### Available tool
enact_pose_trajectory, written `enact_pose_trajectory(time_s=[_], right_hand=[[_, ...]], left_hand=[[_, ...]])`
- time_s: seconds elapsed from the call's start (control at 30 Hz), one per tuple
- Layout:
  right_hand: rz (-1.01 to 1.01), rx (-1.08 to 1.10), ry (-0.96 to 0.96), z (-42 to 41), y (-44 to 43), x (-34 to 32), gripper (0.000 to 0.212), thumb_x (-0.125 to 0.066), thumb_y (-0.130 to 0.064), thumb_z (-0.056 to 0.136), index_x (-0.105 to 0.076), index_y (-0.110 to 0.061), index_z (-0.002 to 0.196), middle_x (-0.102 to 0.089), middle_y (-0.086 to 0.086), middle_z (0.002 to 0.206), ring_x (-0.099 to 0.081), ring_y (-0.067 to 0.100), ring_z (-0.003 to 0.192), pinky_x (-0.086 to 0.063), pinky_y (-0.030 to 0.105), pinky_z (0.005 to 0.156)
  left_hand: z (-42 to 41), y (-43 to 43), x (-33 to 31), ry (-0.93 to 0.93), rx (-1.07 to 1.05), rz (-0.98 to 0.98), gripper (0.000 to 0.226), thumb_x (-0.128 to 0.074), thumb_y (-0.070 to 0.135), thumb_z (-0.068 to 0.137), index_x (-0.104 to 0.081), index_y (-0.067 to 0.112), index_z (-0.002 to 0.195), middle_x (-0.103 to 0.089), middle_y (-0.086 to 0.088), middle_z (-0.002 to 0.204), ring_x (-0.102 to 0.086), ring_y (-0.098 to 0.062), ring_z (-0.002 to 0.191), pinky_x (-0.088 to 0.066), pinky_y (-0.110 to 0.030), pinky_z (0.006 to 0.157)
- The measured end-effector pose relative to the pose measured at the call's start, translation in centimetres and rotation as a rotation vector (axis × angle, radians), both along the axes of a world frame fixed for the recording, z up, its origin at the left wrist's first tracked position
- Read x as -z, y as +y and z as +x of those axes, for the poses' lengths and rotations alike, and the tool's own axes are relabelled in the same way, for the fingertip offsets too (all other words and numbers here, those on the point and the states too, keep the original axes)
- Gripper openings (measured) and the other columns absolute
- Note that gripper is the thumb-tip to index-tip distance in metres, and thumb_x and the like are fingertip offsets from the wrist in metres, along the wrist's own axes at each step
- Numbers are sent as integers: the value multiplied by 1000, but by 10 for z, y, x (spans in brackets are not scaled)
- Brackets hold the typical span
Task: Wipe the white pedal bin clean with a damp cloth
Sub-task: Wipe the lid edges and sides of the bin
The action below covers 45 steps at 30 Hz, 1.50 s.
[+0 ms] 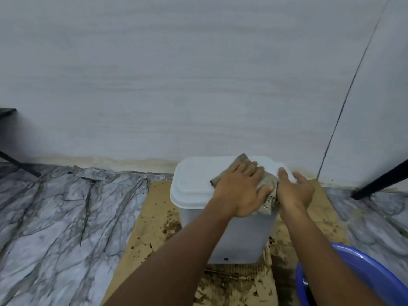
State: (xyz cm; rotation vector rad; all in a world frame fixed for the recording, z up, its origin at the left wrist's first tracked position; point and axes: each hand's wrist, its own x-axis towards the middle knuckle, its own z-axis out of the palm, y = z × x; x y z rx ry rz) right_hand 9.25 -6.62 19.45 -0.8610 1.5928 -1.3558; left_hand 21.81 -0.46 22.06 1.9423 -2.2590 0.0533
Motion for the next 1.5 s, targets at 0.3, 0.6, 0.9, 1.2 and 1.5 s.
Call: enact_pose_trajectory(time_s=[0.3,0.6,0.9,1.2,1.5], right_hand=[[25,-196,246,2,-3,-2,58,-64,-52,91,-50,-16,134,-55,9,136,-55,32,121,-48,42,100],[-398,-206,777,8,19,-1,48,-60,-39,97,-57,-11,136,-38,11,151,-28,30,145,-32,52,116],[-1097,-718,1101,41,28,48,68,-79,-21,78,-55,-16,142,-54,13,145,-40,35,142,-24,50,117],[-1051,-669,958,14,-48,32,48,-62,-25,92,-55,-18,139,-56,5,141,-47,26,136,-10,54,118],[-717,-580,964,13,-84,22,89,-59,-85,66,-45,-42,142,-46,-6,142,-34,15,141,3,58,118]], left_hand=[[119,55,34,163,-226,-241,71,-27,65,104,-42,19,156,-33,-1,165,-17,-15,156,-9,-30,127],[88,75,71,933,-661,-594,64,-31,48,104,-38,12,157,-35,-5,164,-24,-20,154,-25,-49,124],[100,61,68,871,-571,-541,66,-31,49,104,-38,9,156,-35,-9,163,-23,-24,154,-22,-48,125],[96,11,59,913,-398,-527,56,-33,40,110,-28,18,161,-26,-1,168,-19,-14,156,-17,-36,127],[57,-27,133,973,-524,-505,69,-29,58,105,-14,25,163,-29,-4,166,-29,-25,152,-33,-53,119]])
